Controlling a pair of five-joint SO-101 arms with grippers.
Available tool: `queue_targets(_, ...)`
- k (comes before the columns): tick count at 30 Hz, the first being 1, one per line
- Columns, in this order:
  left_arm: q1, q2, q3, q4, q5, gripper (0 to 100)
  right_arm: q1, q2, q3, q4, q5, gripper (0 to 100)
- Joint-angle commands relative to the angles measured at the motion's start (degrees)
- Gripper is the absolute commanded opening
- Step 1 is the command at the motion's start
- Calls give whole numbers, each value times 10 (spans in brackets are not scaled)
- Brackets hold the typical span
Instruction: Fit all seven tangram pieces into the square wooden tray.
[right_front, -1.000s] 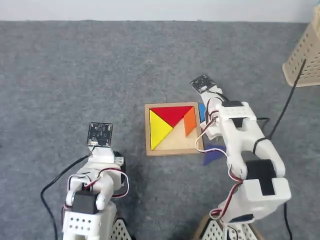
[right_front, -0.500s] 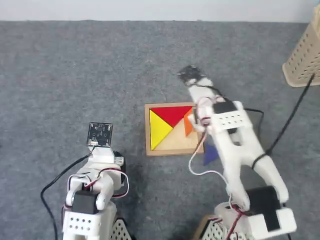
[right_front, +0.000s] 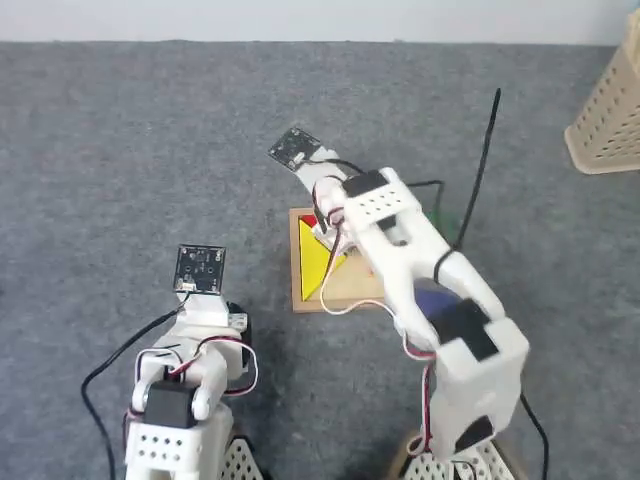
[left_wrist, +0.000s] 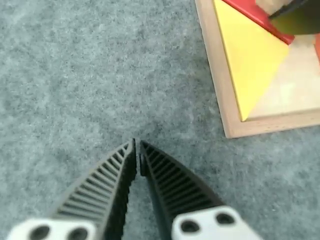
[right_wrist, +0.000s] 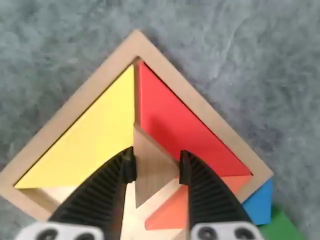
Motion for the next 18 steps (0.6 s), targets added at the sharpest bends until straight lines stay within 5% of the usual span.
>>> queue_targets(1, -1, -9, -5, 3, -3, 13, -2, 0, -55, 28, -8, 98)
queue_targets(18, -1, -9, -5, 3, -3, 13, 0, -109, 11, 18, -10, 145)
